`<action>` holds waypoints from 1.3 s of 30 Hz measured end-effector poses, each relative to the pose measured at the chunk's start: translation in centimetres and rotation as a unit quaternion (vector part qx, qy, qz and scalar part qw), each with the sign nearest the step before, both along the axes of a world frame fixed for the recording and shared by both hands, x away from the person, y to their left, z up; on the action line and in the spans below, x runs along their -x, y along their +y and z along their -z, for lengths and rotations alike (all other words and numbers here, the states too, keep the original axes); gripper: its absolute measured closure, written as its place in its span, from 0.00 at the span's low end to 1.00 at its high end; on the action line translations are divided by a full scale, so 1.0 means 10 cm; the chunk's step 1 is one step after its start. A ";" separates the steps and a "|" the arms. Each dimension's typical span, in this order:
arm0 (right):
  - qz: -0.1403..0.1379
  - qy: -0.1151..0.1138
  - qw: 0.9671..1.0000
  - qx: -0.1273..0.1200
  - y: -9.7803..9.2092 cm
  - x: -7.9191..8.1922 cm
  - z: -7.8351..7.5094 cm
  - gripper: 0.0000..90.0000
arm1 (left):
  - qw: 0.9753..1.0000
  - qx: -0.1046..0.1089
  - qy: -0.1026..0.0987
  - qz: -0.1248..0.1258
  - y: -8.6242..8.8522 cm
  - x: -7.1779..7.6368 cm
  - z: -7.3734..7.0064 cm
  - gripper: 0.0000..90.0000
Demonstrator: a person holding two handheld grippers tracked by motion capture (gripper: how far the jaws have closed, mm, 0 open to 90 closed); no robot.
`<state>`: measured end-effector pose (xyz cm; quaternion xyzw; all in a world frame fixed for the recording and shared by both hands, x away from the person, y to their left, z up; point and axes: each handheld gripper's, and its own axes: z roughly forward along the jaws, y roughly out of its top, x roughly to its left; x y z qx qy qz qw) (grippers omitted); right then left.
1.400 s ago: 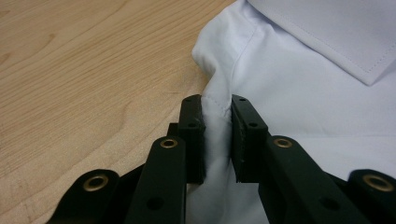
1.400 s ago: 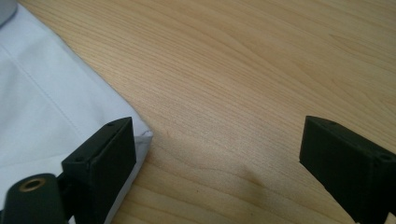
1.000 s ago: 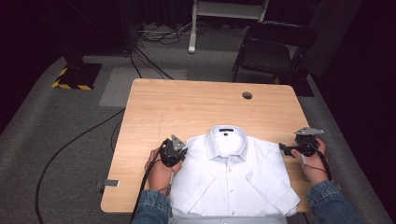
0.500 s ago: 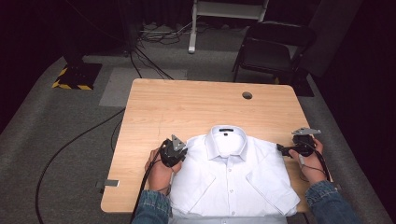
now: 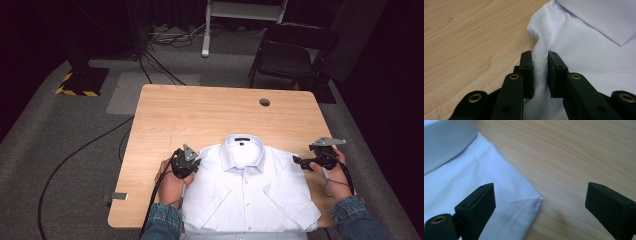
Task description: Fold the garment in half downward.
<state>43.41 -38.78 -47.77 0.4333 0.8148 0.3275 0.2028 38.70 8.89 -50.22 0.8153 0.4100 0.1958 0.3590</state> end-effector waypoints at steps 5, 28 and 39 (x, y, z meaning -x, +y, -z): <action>-0.008 0.027 1.000 0.008 0.07 -0.03 0.11 0.11 | 1.000 0.000 0.000 0.000 0.00 0.00 0.00 0.85; -0.068 0.041 0.997 -0.006 0.17 0.01 0.12 0.62 | 1.000 0.015 0.012 0.006 0.02 -0.01 0.00 0.83; -0.077 0.053 0.996 0.003 0.25 0.07 0.06 0.92 | 1.000 0.017 0.017 -0.007 0.02 -0.02 -0.02 0.88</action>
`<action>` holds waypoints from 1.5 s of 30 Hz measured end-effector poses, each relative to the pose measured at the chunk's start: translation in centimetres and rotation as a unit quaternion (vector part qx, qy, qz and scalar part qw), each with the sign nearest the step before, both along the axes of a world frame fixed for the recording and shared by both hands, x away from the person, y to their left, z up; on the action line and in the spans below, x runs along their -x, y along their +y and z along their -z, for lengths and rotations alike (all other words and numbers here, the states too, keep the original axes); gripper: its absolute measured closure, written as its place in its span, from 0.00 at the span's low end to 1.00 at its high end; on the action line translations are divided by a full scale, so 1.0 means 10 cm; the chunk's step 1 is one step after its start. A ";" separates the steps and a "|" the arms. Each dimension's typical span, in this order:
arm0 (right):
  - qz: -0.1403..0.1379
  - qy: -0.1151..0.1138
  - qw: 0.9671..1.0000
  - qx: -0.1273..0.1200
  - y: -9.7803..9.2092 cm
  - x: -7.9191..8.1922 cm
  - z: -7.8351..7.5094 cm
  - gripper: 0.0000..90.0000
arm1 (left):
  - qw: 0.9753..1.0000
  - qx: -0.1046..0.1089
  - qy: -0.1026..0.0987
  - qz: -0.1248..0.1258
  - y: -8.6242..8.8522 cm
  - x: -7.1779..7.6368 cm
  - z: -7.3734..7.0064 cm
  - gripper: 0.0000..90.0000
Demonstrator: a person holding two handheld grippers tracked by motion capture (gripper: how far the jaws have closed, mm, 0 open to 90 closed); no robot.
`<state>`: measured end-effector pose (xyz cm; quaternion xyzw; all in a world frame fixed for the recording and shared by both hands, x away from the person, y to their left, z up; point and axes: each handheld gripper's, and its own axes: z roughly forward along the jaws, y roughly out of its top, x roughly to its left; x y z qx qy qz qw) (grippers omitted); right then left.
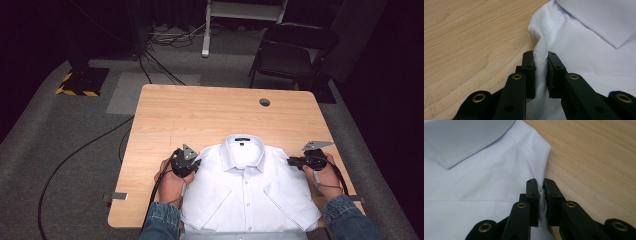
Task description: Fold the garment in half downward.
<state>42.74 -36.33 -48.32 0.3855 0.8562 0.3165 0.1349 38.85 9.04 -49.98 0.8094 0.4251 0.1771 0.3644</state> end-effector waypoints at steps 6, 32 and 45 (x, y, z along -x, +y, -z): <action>0.004 -0.027 1.000 -0.012 -0.01 -0.02 -0.19 0.92 | 1.000 0.021 -0.017 -0.001 0.04 -0.07 -0.17 0.88; 0.044 -0.102 0.993 -0.037 -0.01 -0.56 -0.99 0.92 | 0.998 0.024 -0.062 -0.008 0.10 -0.78 -0.95 0.88; 0.055 -0.131 0.989 -0.036 0.04 -0.71 -1.29 0.92 | 0.996 0.005 -0.085 -0.020 0.08 -1.05 -1.27 0.88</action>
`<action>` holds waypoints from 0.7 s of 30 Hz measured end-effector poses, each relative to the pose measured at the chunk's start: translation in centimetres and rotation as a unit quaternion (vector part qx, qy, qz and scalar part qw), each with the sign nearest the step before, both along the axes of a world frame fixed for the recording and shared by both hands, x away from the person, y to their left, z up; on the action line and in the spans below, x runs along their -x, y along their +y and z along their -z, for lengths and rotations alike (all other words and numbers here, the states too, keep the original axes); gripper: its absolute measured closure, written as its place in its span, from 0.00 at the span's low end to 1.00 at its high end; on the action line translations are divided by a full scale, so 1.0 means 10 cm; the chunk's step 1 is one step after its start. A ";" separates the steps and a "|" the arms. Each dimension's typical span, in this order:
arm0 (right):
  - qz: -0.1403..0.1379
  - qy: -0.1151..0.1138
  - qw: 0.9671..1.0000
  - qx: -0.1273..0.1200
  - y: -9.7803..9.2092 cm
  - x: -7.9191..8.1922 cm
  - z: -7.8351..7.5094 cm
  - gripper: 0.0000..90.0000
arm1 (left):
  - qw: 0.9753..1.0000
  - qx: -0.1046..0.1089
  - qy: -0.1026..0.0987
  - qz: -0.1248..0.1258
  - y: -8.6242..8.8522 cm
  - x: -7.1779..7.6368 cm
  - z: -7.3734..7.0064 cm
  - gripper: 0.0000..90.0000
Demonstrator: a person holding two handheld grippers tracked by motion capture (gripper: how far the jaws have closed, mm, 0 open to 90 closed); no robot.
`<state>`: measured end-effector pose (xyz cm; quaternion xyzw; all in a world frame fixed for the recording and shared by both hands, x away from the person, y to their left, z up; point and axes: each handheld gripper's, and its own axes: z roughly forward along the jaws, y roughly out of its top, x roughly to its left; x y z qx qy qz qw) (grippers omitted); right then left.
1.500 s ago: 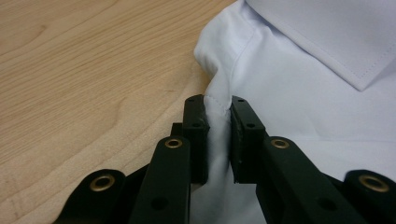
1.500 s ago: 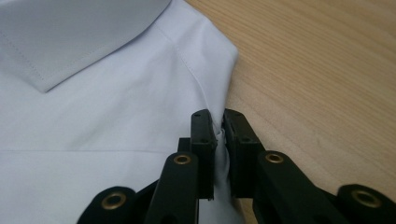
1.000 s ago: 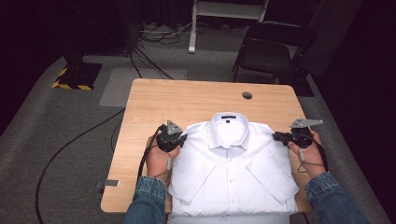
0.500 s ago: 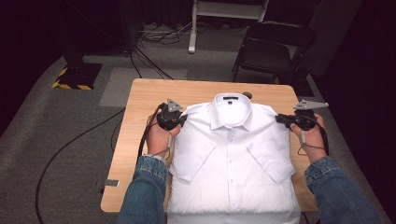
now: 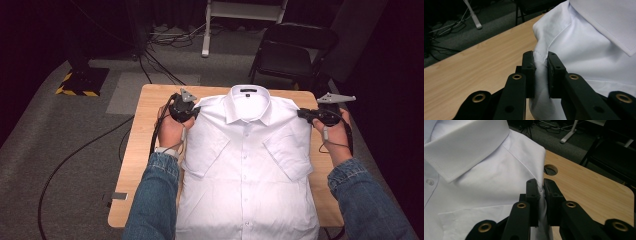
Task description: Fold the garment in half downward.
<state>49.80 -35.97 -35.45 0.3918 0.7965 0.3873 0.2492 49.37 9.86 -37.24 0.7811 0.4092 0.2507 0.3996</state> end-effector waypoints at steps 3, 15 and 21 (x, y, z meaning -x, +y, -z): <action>0.003 -0.006 1.000 0.000 0.01 -0.05 -0.08 0.92 | 1.000 0.002 -0.006 -0.003 0.00 -0.04 -0.08 0.88; -0.005 -0.038 0.999 -0.014 0.02 0.02 -0.17 0.92 | 0.999 0.028 -0.025 -0.007 0.08 0.08 -0.12 0.88; -0.016 -0.053 0.998 -0.027 -0.04 0.31 -0.08 0.92 | 0.998 0.042 -0.042 0.002 0.11 0.41 -0.07 0.88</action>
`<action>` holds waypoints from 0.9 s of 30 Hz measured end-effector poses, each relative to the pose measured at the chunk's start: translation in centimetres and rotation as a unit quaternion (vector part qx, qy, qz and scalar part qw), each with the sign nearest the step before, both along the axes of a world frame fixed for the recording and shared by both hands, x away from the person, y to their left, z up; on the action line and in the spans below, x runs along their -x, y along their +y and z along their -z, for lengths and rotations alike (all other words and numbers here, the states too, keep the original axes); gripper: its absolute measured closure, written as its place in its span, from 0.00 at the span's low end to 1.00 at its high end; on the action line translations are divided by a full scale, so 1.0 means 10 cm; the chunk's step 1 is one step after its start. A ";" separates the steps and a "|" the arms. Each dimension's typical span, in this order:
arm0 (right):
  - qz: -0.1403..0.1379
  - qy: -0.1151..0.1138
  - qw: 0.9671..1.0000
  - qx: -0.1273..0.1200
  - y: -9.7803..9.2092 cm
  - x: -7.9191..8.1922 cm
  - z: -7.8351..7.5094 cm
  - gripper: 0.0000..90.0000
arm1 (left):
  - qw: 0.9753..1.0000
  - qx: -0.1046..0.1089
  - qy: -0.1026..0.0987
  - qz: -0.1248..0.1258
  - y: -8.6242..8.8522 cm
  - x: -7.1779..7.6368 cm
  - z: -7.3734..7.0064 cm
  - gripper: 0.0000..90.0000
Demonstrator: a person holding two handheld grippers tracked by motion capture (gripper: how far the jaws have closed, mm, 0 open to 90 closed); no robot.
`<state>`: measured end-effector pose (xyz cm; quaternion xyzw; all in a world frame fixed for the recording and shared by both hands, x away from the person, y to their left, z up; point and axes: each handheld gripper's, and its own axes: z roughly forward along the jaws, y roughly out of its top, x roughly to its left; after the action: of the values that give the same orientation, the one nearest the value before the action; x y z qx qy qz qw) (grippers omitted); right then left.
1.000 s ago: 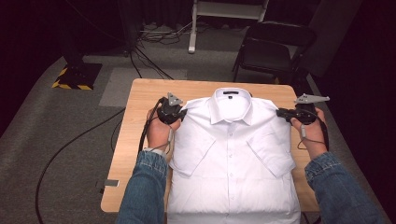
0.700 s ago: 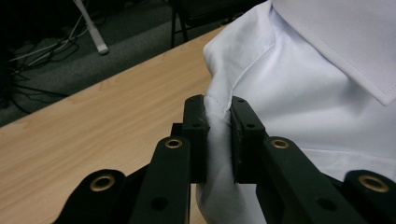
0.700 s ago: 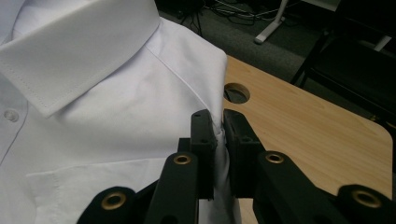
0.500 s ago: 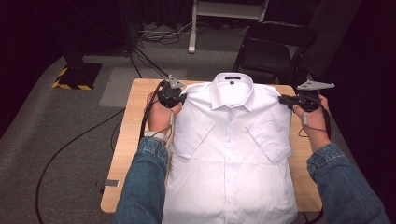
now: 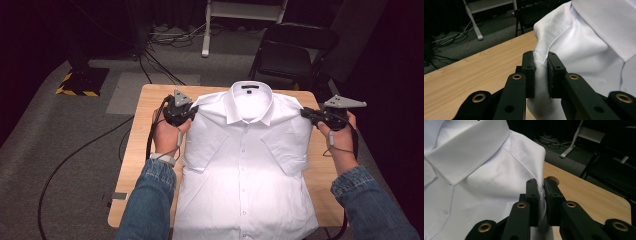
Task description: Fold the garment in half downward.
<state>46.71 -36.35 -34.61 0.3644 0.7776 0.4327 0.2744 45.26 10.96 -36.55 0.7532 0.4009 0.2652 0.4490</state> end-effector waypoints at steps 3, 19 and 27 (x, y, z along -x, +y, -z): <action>-0.008 -0.012 1.000 0.000 -0.01 0.18 -0.01 0.92 | 1.000 0.006 -0.009 0.002 0.02 0.19 -0.01 0.88; -0.042 0.013 0.999 -0.016 -0.16 1.06 0.35 0.92 | 0.999 -0.019 0.021 0.036 0.01 1.25 0.36 0.87; -0.057 0.047 0.997 -0.017 -0.25 1.44 0.67 0.92 | 0.996 -0.034 0.066 0.049 0.00 1.62 0.67 0.87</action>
<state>32.33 -38.83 -41.28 0.3437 0.8017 0.4432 0.2067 29.02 10.95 -43.29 0.8025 0.3828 0.2060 0.4087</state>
